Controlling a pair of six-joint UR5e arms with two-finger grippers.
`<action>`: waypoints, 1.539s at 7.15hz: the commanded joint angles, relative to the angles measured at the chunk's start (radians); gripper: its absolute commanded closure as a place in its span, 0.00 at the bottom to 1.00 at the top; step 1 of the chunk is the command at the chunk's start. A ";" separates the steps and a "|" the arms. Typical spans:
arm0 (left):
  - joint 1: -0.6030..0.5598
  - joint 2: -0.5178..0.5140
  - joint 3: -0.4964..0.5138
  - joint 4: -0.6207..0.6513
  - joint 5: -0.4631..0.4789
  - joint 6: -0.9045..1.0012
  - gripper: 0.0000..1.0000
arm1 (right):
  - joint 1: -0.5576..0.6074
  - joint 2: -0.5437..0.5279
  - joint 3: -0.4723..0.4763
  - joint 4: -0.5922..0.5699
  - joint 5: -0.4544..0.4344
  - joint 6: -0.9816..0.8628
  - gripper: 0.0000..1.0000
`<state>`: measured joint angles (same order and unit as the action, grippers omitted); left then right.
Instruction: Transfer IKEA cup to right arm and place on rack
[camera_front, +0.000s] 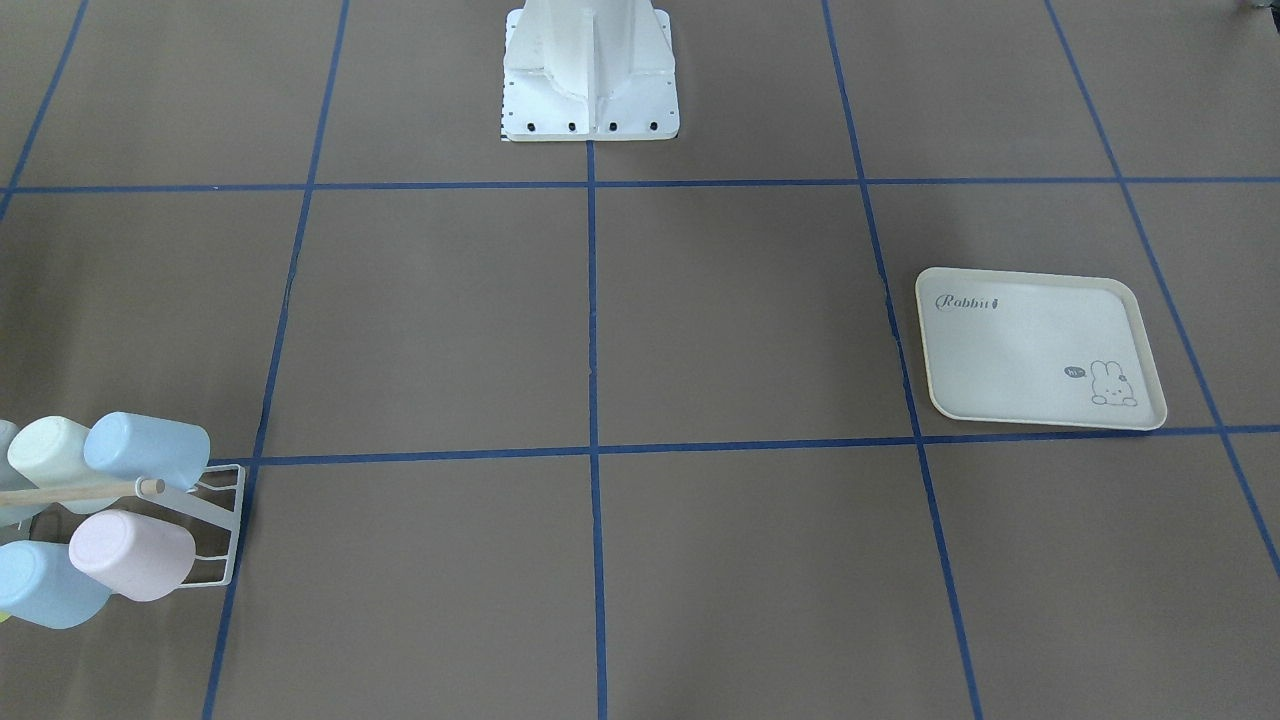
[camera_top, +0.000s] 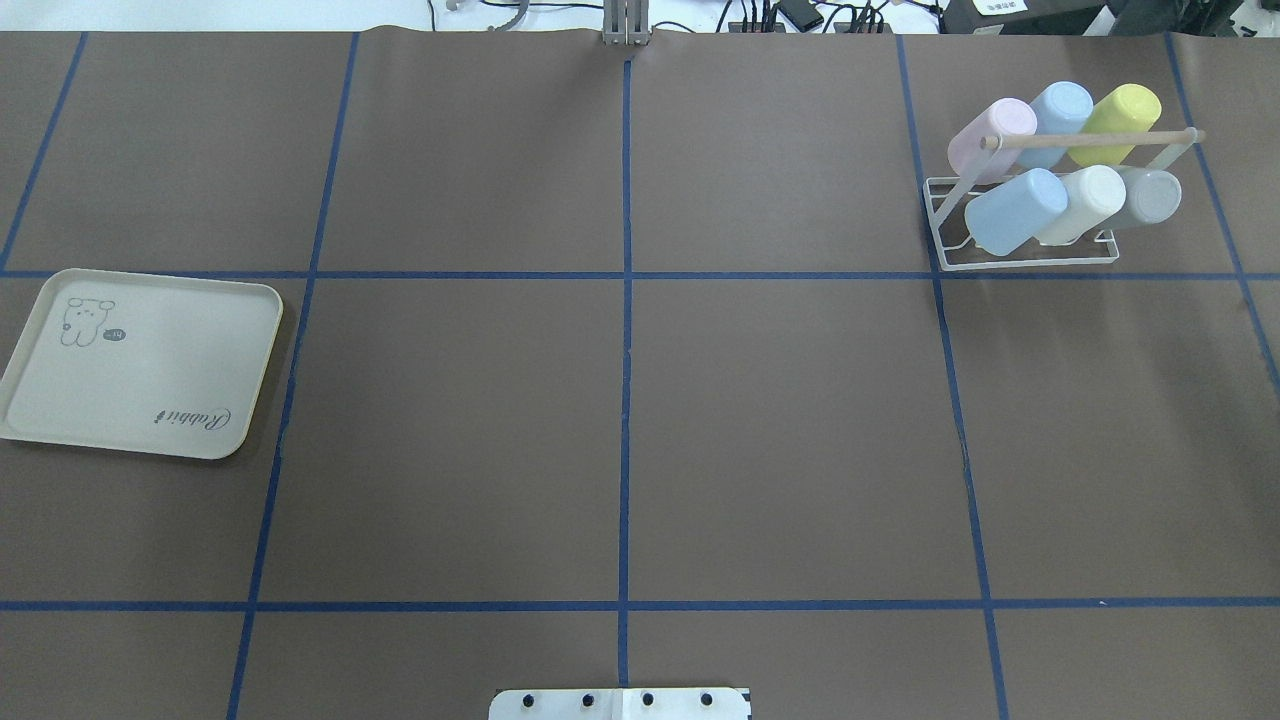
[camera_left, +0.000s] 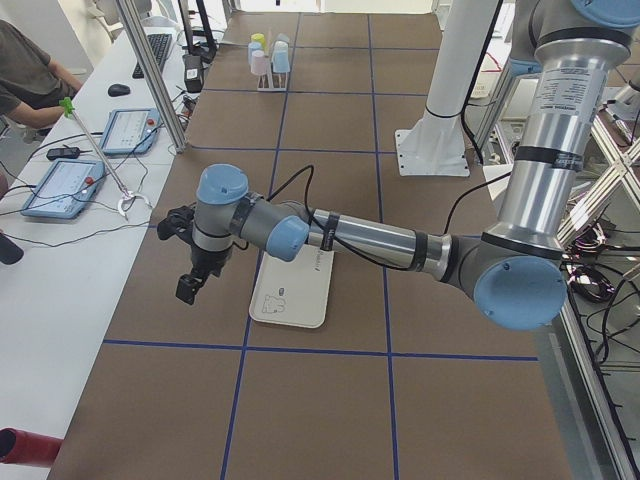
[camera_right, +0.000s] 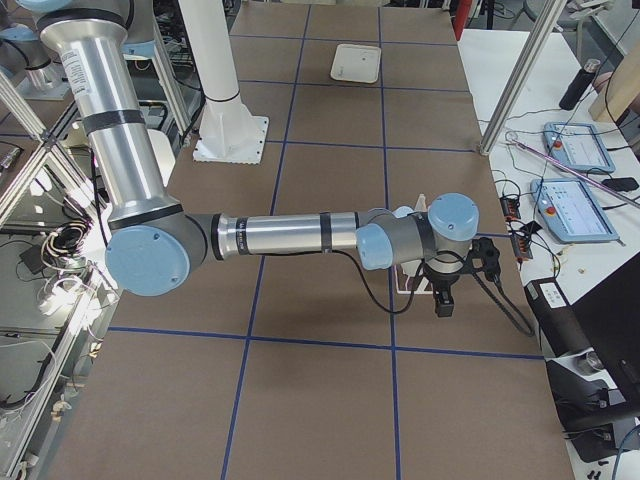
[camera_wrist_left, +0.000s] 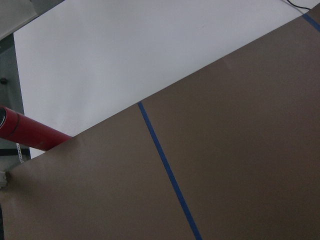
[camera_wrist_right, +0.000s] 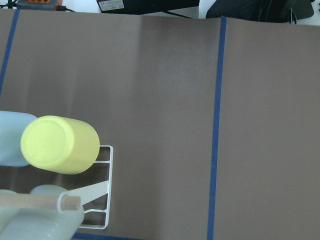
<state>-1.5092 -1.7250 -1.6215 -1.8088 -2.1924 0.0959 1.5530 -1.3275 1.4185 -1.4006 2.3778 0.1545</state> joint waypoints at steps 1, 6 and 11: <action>0.000 0.094 -0.072 0.039 -0.200 0.004 0.01 | -0.017 -0.070 0.142 -0.149 0.006 -0.004 0.00; 0.001 0.102 -0.098 0.032 -0.150 -0.004 0.01 | -0.042 -0.105 0.198 -0.204 -0.103 -0.172 0.00; 0.001 0.110 -0.170 0.037 -0.145 -0.004 0.01 | -0.044 -0.107 0.203 -0.198 -0.117 -0.168 0.00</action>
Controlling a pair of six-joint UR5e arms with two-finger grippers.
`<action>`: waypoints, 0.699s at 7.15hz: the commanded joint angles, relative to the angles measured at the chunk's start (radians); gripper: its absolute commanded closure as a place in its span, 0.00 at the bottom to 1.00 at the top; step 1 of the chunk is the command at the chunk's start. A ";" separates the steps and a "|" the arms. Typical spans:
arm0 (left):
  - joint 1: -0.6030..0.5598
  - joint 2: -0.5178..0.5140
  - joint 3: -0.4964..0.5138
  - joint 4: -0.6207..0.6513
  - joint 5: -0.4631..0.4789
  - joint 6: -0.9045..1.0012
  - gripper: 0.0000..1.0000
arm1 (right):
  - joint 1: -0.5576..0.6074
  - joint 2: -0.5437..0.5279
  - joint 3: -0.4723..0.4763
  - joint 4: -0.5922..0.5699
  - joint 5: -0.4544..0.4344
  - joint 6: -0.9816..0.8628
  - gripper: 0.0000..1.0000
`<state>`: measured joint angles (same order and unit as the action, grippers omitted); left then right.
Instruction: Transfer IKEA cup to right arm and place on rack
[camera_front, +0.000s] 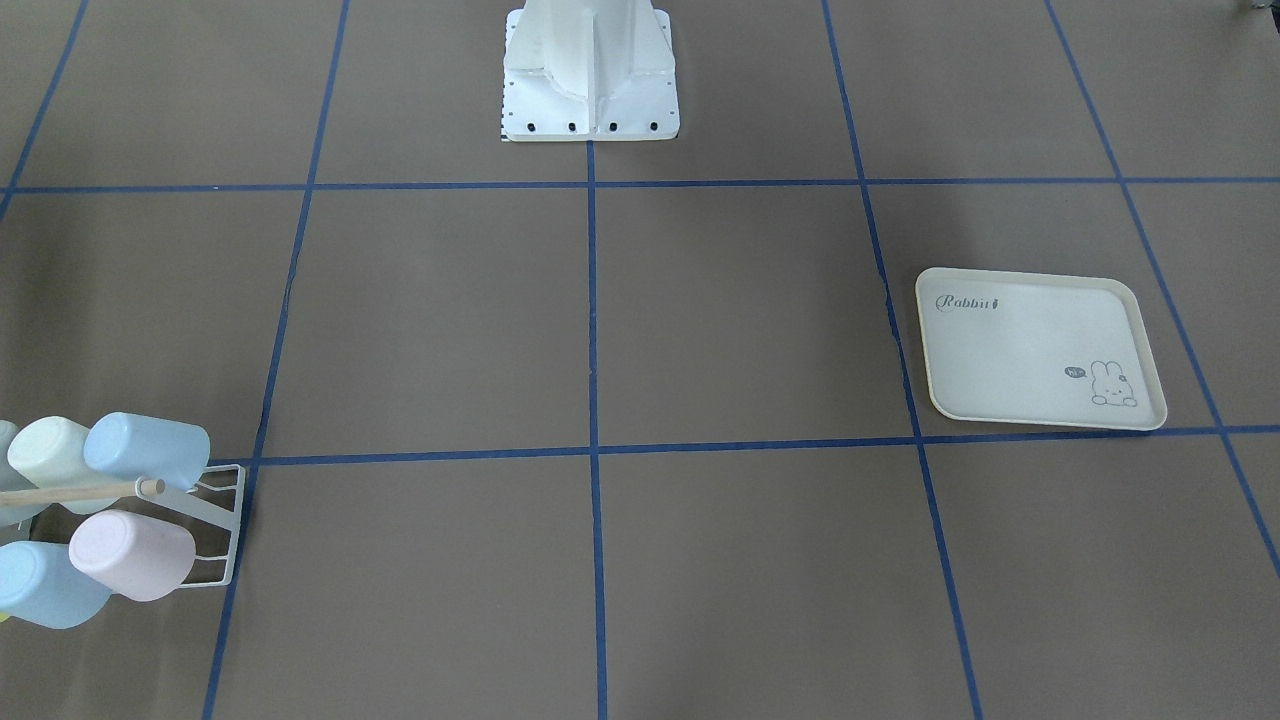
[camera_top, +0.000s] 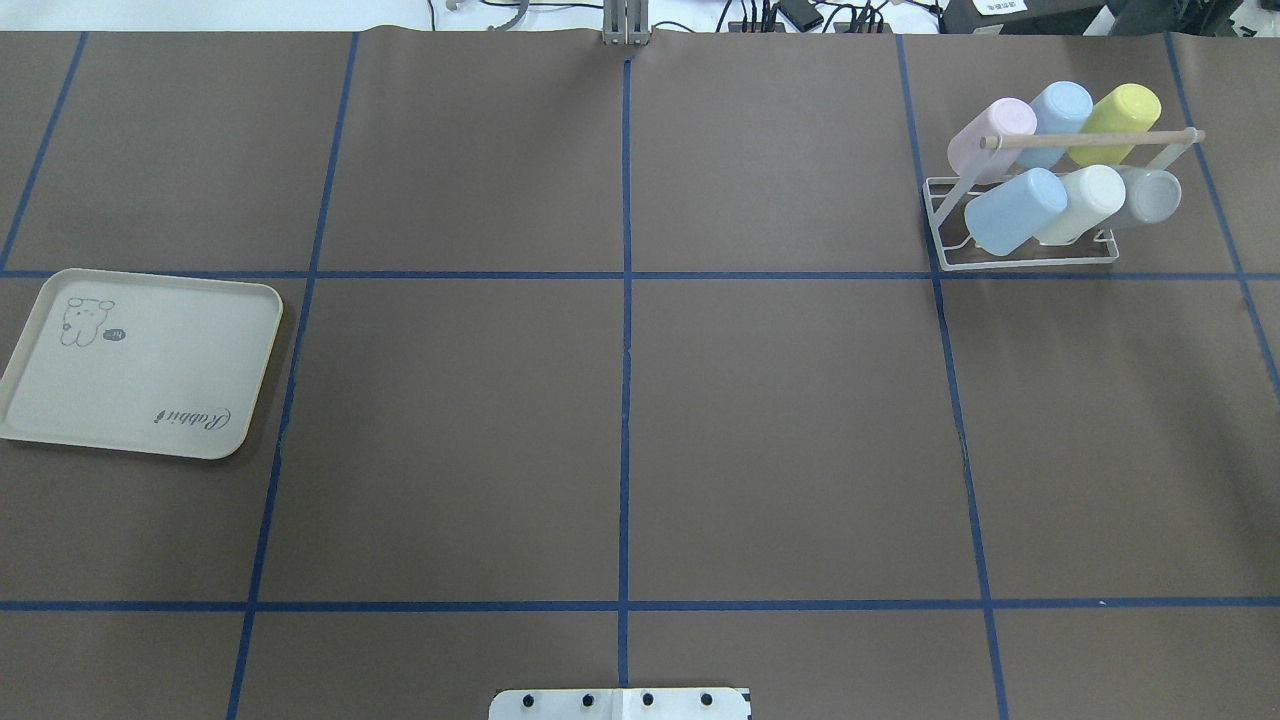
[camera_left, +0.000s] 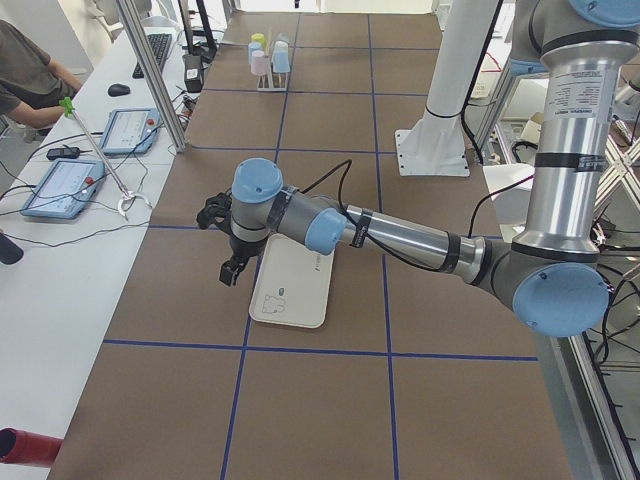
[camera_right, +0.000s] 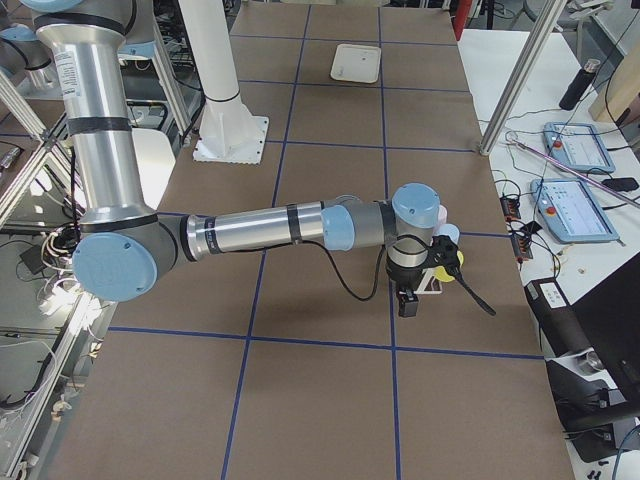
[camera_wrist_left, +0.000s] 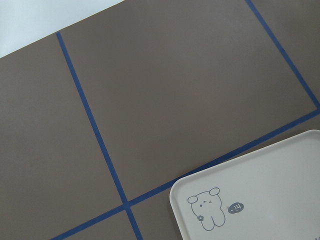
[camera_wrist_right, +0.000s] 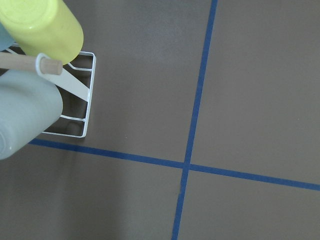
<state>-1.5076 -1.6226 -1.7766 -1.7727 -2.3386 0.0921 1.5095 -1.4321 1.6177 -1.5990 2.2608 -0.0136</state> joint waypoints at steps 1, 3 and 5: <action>0.000 0.006 -0.018 0.001 -0.002 0.000 0.01 | 0.000 -0.004 -0.010 0.004 0.000 0.000 0.00; -0.002 0.007 -0.018 0.001 -0.007 0.000 0.01 | 0.000 -0.001 -0.010 0.004 0.006 0.001 0.00; 0.000 0.004 -0.023 -0.001 -0.008 0.000 0.01 | 0.000 -0.001 -0.010 0.005 0.008 0.001 0.00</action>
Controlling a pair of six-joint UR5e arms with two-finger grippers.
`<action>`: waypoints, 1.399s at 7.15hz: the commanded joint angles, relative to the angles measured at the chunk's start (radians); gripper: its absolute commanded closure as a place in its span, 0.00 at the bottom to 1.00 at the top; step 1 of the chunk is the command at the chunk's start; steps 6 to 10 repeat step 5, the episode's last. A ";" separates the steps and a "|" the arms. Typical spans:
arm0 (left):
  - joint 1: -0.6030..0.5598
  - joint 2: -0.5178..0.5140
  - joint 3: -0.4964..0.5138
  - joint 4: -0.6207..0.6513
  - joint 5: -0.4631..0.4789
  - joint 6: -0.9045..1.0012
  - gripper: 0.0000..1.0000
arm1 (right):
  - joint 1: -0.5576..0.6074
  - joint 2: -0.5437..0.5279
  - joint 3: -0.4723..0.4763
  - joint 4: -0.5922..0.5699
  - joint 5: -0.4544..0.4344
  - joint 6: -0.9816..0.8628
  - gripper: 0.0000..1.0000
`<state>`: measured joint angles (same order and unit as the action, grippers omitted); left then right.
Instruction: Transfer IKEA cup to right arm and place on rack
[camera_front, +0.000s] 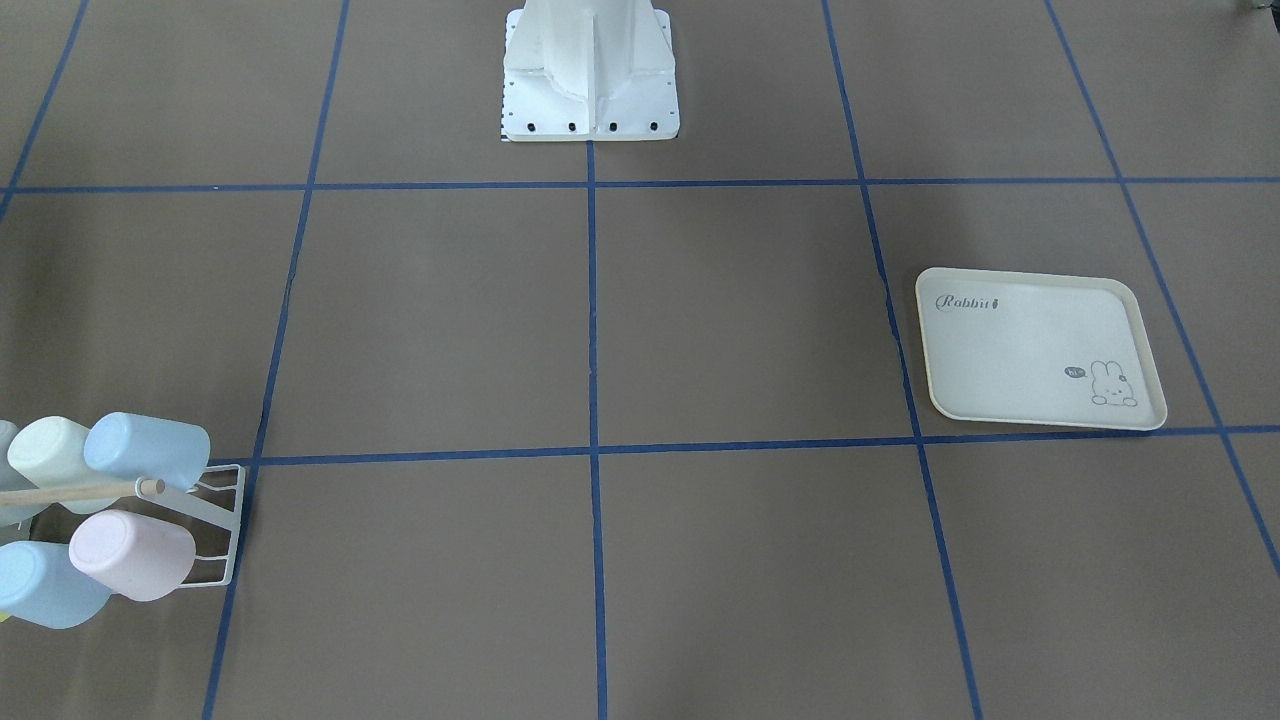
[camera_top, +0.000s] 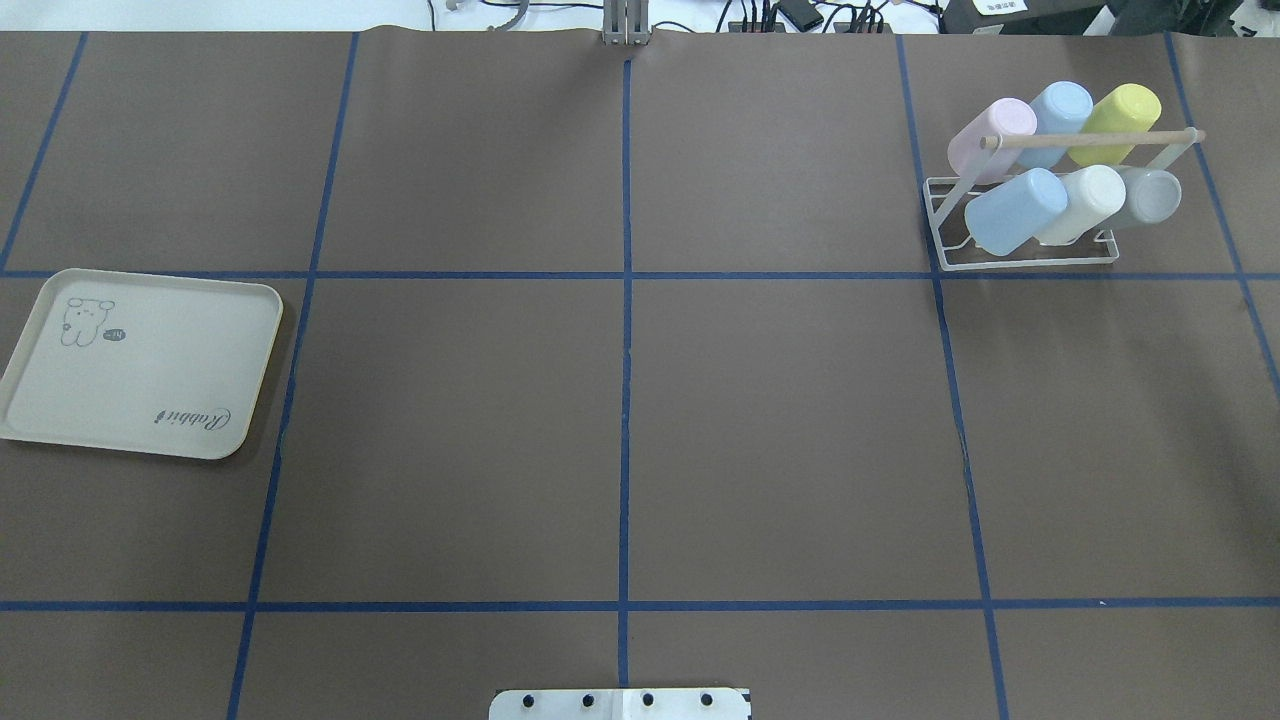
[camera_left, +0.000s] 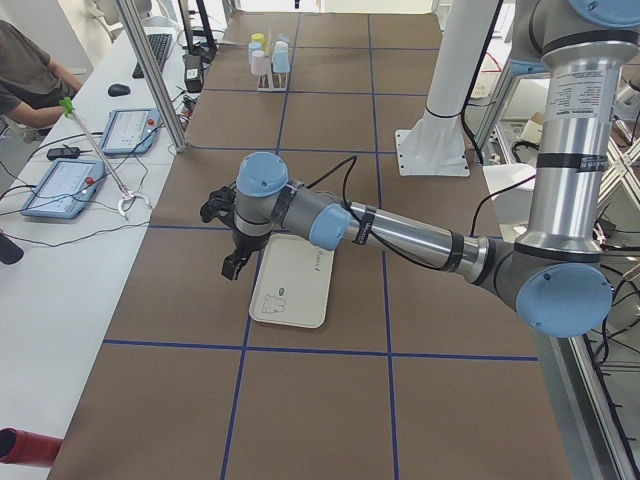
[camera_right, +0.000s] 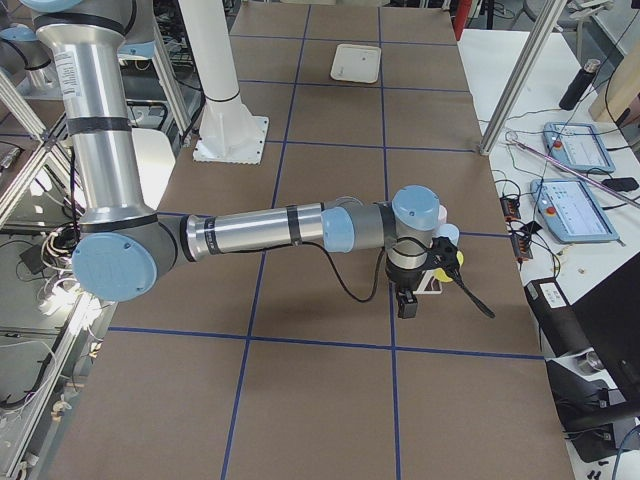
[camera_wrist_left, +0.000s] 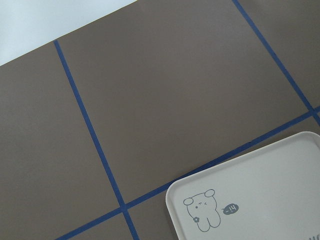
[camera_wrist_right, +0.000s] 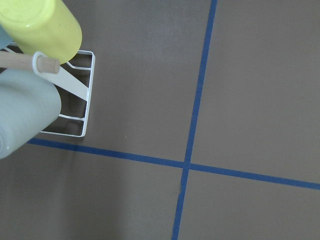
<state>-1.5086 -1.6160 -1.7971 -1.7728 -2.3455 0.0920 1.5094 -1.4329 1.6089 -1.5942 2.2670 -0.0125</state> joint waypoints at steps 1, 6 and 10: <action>-0.001 -0.004 -0.005 -0.002 -0.005 0.000 0.01 | 0.000 -0.001 0.000 0.000 0.008 0.000 0.00; 0.001 -0.016 -0.068 -0.002 -0.005 0.000 0.01 | 0.000 -0.003 0.012 0.002 0.035 -0.004 0.00; 0.001 -0.016 -0.068 -0.002 -0.005 0.000 0.01 | 0.000 -0.003 0.012 0.002 0.035 -0.004 0.00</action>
